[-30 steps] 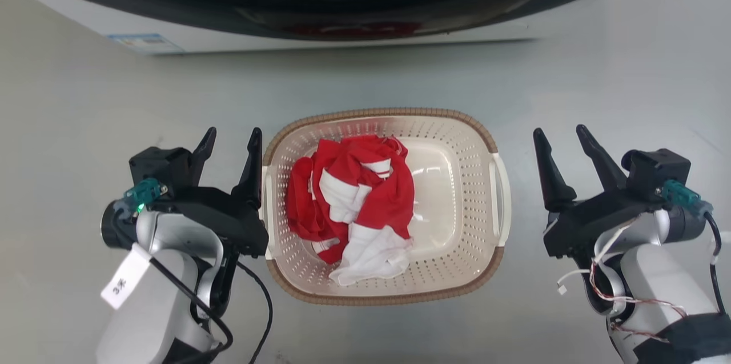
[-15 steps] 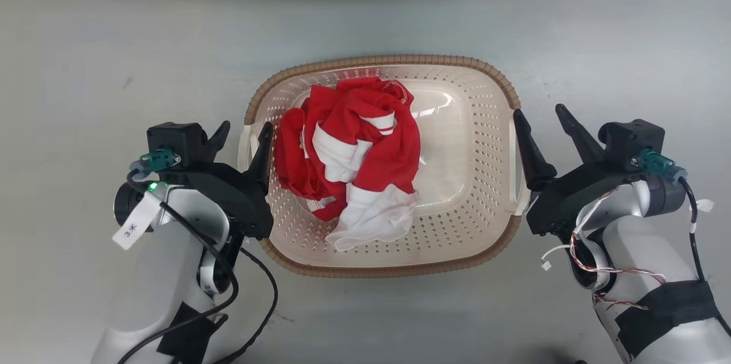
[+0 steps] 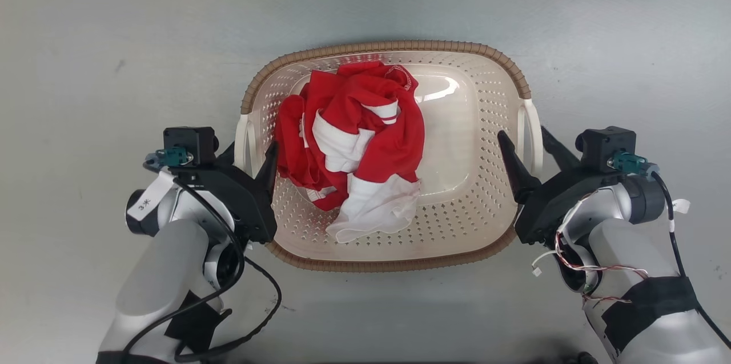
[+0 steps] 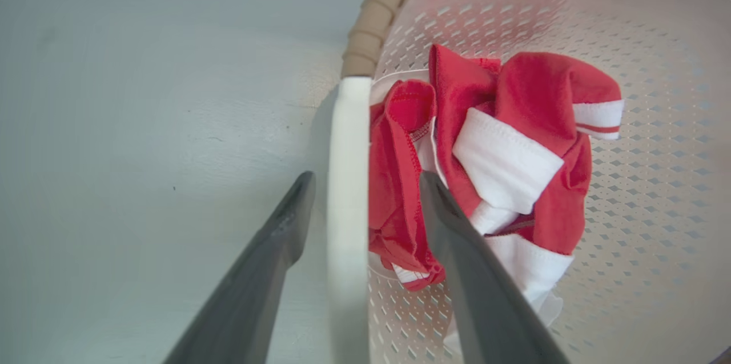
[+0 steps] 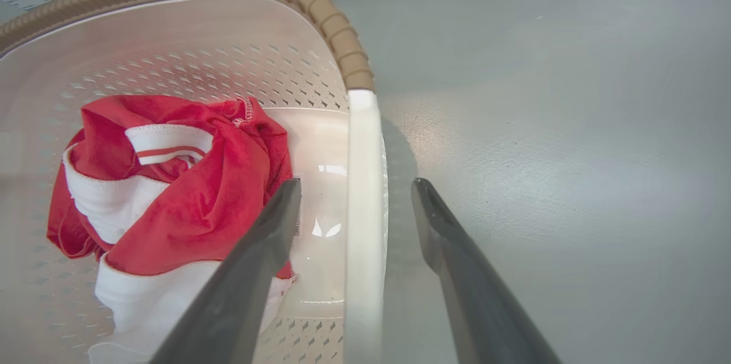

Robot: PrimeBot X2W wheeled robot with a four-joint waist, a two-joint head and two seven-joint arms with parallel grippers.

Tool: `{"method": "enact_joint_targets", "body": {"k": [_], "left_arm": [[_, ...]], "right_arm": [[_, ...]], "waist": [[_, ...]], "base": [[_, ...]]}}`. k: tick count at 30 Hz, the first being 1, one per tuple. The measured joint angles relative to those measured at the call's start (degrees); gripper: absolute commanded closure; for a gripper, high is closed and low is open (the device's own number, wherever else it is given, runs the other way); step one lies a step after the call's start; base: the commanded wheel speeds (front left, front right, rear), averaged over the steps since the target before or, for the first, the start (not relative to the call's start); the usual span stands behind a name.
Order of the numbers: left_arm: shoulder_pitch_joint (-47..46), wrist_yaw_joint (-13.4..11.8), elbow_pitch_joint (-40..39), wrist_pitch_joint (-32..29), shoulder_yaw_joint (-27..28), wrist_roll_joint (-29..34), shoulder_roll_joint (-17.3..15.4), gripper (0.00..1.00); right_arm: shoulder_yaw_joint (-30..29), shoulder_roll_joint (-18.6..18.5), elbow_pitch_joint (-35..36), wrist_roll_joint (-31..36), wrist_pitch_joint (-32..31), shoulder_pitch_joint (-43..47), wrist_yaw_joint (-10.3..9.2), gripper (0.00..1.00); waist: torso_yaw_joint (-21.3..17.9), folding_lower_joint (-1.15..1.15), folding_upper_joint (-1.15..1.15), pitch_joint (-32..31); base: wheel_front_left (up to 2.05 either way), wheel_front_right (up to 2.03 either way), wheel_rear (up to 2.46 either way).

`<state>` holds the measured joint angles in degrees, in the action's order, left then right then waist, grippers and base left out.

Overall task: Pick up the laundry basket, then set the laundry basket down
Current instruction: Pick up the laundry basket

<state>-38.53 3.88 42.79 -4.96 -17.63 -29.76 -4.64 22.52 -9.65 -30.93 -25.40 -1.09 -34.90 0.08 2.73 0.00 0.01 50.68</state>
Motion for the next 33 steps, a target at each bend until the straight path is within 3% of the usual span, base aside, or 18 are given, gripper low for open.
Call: {"method": "enact_joint_targets", "body": {"k": [1, 18, 33], "left_arm": [[-0.31, 0.16, 0.49, 0.03, 0.00, -0.54, 0.13, 0.98], [-3.93, 1.70, 8.37, 1.04, 0.05, -2.36, 1.04, 1.00], [-5.71, 2.74, 16.57, -1.01, -1.20, -4.97, 2.78, 1.00]], "right_arm": [[0.05, 0.12, -0.52, -0.31, -0.47, -0.24, 0.27, 1.00], [0.55, 0.55, -6.83, -0.98, -1.69, -2.87, 2.49, 1.00], [1.42, 1.23, -15.96, -2.10, -2.98, -4.71, 4.47, 1.00]], "waist": [[0.03, 0.00, 0.00, 0.04], [0.17, -0.01, -0.01, -0.45], [0.20, 0.00, -0.01, -7.53]], "base": [[0.00, 0.00, 0.00], [0.00, 0.00, 0.00], [0.00, 0.00, 0.00]]}}
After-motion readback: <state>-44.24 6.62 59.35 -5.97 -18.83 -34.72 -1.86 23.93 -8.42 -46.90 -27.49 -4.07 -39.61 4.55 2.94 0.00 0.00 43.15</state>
